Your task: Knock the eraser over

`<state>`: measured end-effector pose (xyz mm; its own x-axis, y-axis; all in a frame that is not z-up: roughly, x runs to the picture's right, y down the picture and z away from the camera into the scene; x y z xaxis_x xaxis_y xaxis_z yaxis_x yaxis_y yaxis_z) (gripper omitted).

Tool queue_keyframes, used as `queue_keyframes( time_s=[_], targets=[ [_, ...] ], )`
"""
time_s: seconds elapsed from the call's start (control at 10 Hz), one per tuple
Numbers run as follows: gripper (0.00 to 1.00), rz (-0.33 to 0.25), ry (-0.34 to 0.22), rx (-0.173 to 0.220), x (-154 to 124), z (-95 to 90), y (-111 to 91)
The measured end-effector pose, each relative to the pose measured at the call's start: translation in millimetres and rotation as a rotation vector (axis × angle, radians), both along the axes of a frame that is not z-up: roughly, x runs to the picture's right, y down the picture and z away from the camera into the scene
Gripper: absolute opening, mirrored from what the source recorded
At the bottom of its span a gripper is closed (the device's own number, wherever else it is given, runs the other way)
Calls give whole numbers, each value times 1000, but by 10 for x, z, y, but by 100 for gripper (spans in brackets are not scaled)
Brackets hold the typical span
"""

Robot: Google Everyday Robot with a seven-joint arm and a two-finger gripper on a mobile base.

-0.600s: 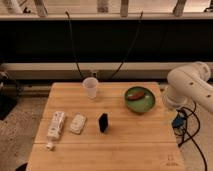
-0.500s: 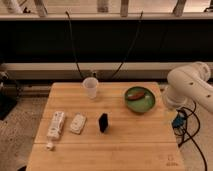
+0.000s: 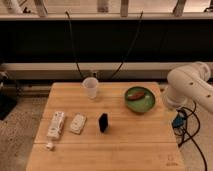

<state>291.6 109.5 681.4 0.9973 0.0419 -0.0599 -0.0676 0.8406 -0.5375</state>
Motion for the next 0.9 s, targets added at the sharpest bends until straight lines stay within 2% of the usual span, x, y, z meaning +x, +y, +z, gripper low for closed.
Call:
queue_keyframes(
  time_s=[0.7,0.9],
  targets=[
    [80,-10,4,-4,-30,10,53],
    [80,-37,0,-3,-290,86,162]
  ],
)
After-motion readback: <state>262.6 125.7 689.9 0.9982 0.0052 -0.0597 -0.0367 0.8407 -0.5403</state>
